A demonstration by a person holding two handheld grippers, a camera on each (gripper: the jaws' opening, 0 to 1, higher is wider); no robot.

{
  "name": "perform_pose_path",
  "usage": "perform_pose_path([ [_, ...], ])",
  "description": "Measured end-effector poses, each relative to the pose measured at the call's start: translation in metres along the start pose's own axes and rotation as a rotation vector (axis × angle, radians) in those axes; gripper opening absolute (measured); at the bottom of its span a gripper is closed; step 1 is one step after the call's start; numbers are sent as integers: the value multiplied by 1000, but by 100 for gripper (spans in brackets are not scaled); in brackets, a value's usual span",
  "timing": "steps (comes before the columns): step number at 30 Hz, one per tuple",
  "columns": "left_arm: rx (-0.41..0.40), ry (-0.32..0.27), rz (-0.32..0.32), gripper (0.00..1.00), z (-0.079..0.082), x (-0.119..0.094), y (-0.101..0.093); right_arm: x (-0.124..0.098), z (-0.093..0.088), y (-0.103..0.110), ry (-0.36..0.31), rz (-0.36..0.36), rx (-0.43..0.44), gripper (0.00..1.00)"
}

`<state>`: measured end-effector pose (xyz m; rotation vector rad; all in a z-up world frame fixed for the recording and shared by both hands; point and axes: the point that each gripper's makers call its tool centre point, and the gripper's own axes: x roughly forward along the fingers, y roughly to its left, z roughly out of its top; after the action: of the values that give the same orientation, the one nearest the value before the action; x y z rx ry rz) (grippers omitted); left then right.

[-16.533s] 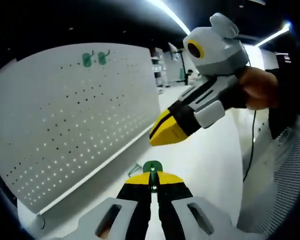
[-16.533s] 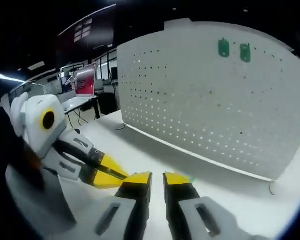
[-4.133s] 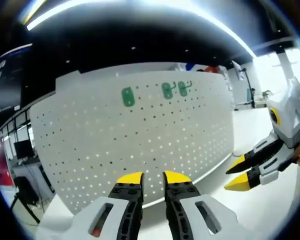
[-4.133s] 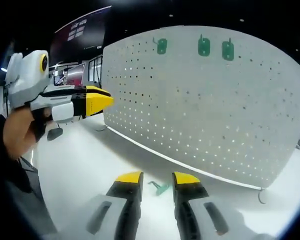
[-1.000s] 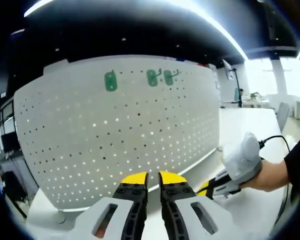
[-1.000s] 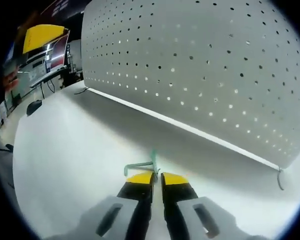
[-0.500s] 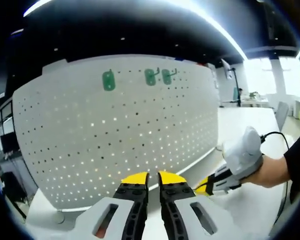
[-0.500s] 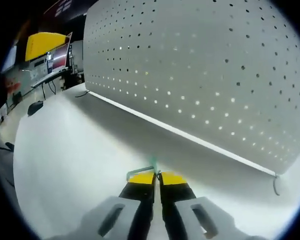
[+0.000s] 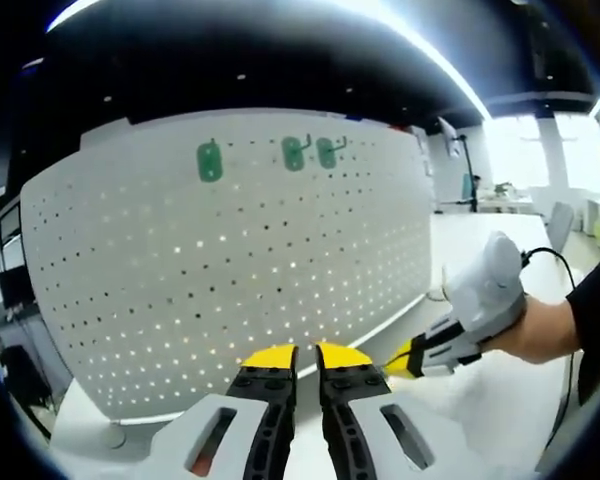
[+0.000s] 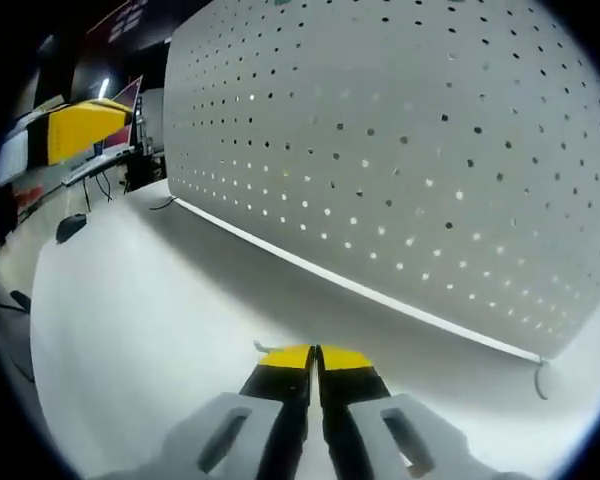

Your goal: Insert the hook assembly into the mounting plate slot until the hook locks in place.

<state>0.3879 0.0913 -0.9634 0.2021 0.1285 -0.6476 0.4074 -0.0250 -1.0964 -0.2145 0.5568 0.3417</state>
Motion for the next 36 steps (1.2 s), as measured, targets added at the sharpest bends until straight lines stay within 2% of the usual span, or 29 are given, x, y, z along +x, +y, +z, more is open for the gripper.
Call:
perform_pose_path([
  [5,1,0,-9,8,0,0,-3,-1,0,-1,4,1,8,0],
  [12,3,2,-26,8,1,1,-7,-7,12,-3,-13,2,14,0],
  [22,6,-2,-45,8,3,1,-12,-16,28,6,-31,25,4,0],
  [36,24,-7,-75,8,7,0,-23,-30,41,11,-40,59,26,0],
])
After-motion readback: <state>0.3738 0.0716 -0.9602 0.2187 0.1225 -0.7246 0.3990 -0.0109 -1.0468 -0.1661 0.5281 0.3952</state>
